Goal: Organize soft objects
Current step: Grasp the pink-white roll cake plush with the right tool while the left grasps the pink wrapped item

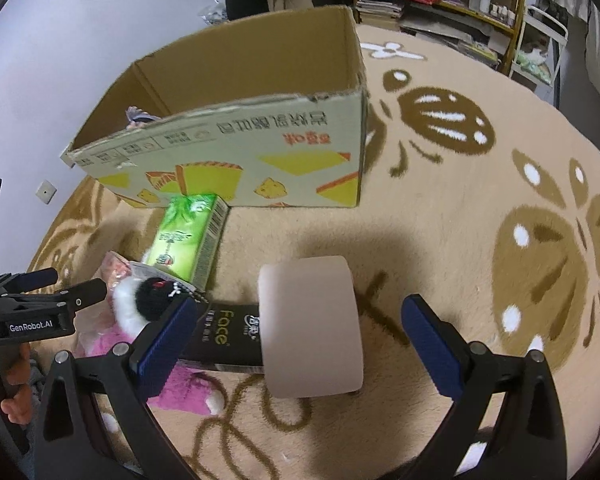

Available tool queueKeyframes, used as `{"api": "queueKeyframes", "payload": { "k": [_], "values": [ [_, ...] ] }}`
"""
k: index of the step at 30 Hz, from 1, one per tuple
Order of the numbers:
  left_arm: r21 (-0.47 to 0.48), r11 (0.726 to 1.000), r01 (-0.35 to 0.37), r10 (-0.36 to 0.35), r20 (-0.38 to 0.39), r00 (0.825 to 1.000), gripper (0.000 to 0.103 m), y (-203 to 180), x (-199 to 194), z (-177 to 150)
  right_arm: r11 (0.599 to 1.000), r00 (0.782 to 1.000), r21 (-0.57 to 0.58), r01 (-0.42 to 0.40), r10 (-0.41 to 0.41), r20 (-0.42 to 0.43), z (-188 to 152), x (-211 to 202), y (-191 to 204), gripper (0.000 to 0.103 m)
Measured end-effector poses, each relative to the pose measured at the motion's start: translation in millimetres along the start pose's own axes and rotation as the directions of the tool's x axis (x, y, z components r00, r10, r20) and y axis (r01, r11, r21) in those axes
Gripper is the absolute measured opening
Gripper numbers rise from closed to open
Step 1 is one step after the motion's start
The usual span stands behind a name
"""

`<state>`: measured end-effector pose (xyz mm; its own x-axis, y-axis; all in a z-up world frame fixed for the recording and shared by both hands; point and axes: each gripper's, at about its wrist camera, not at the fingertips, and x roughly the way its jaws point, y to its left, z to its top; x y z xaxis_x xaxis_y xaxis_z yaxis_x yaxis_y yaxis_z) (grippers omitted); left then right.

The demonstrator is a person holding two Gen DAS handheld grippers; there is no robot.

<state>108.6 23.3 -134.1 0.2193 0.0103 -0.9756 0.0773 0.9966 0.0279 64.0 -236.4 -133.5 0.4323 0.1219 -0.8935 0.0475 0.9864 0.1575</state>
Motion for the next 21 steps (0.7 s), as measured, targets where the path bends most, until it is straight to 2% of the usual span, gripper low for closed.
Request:
{"api": "queueKeyframes", "payload": {
  "k": [7, 10, 12, 14, 15, 17, 21],
  "values": [
    [0.009, 1.000, -0.013, 0.013, -0.028, 1.000, 0.102, -4, 11, 1, 1.000, 1.000, 0.014, -0.001, 0.001, -0.021, -4, 10, -3, 0.102],
    [-0.006, 1.000, -0.019, 0.018, -0.037, 0.999, 0.102, -1, 19, 4, 1.000, 1.000, 0.011, 0.011, -0.011, -0.023, -5, 13, -3, 0.089],
    [-0.006, 1.000, -0.018, 0.018, -0.041, 0.999, 0.102, -2, 22, 5, 1.000, 1.000, 0.011, 0.006, -0.005, -0.030, -5, 15, -2, 0.084],
    [0.002, 1.000, -0.026, 0.026, -0.038, 0.999, 0.102, -4, 23, 6, 1.000, 0.999, 0.012, -0.002, 0.002, -0.035, -6, 18, -2, 0.072],
    [0.005, 1.000, -0.029, 0.030, -0.035, 0.999, 0.102, -5, 22, 6, 1.000, 0.999, 0.012, -0.003, 0.003, -0.042, -6, 19, -2, 0.070],
    [0.007, 1.000, -0.023, 0.023, -0.032, 0.999, 0.096, -6, 22, 7, 1.000, 0.999, 0.011, -0.006, 0.007, -0.053, -7, 22, -1, 0.063],
    [0.003, 1.000, 0.028, -0.028, -0.054, 0.998, 0.082, -11, 26, 7, 1.000, 0.999, 0.007, 0.005, -0.004, -0.054, -7, 23, 0, 0.061]
  ]
}}
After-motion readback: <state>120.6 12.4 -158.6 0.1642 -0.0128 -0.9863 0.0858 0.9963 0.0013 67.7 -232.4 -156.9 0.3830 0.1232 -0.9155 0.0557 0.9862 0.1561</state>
